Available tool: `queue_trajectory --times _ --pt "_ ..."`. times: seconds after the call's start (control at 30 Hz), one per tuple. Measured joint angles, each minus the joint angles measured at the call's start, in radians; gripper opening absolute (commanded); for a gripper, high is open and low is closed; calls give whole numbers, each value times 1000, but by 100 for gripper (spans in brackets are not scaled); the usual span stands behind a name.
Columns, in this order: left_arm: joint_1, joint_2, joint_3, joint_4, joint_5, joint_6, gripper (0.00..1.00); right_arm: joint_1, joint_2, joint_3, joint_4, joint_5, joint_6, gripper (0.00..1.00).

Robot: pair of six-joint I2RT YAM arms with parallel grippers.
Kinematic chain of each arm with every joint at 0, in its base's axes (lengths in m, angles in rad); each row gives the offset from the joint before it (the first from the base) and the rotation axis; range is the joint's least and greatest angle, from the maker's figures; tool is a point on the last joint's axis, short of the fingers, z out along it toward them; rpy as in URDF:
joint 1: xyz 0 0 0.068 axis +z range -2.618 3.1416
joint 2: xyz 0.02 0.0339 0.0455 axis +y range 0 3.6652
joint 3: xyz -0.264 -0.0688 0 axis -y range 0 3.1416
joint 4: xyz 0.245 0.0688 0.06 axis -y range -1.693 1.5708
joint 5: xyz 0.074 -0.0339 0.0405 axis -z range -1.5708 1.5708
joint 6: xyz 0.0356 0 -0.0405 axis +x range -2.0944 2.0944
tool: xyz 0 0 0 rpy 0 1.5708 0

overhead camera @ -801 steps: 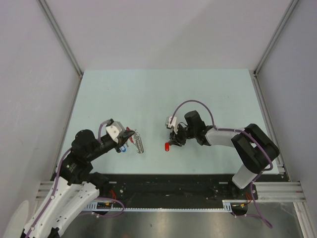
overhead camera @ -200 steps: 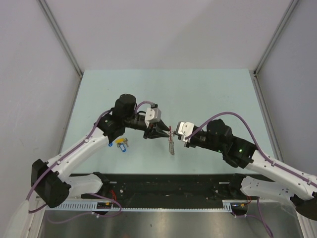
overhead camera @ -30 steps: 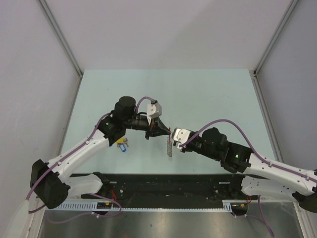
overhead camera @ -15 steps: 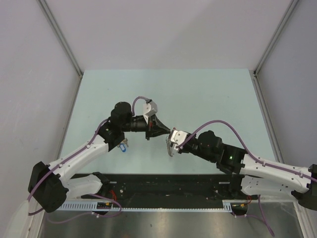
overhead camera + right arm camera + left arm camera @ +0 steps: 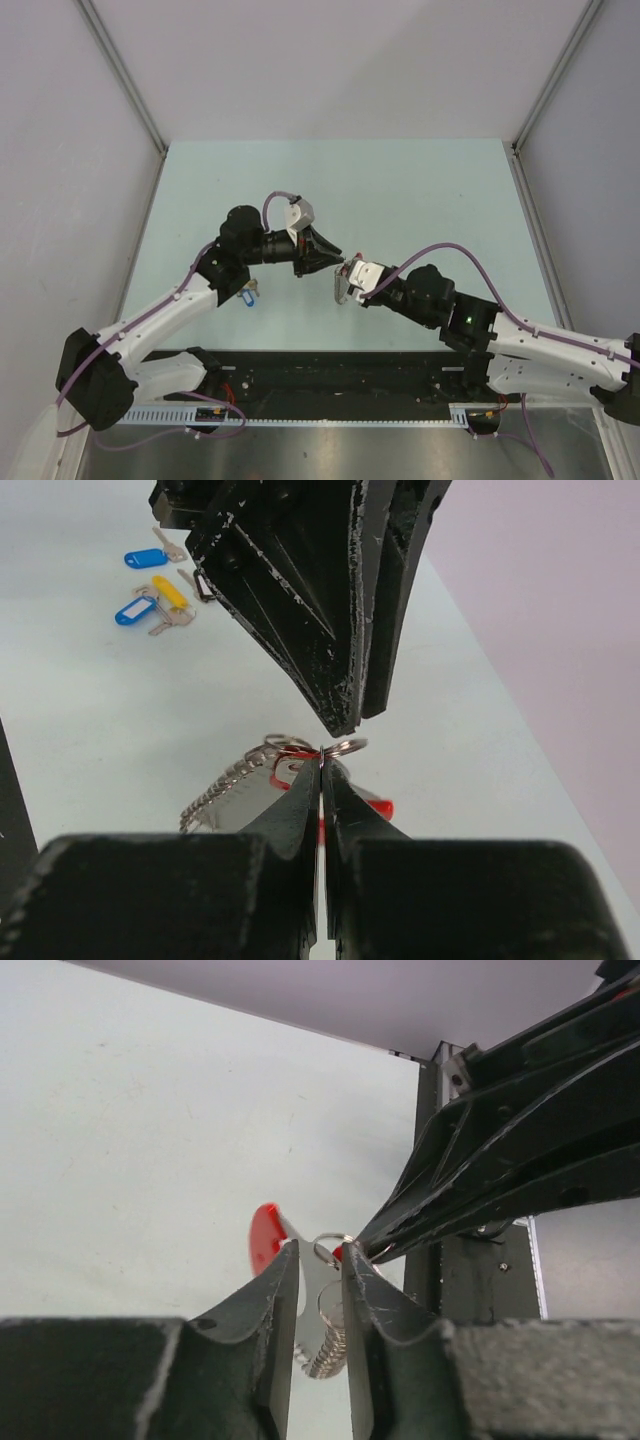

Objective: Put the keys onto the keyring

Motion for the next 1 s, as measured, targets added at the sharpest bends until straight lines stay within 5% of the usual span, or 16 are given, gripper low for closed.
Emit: queue_trajectory --times 0.23,0.5,0.6,0.83,1.0 --pt "0 -41 44 -92 -69 80 51 -11 -40 0 -22 -14 -7 0" --pt "0 -81 92 -188 -149 134 62 -38 -40 0 -56 -34 10 0" --pt "0 -123 95 -243 -209 141 77 -73 -21 0 -56 -61 33 0" --pt "0 -344 22 -323 -354 150 98 -172 134 8 -17 -166 73 0" --pt "0 -524 -90 -357 -459 140 100 -233 299 88 44 -243 72 0"
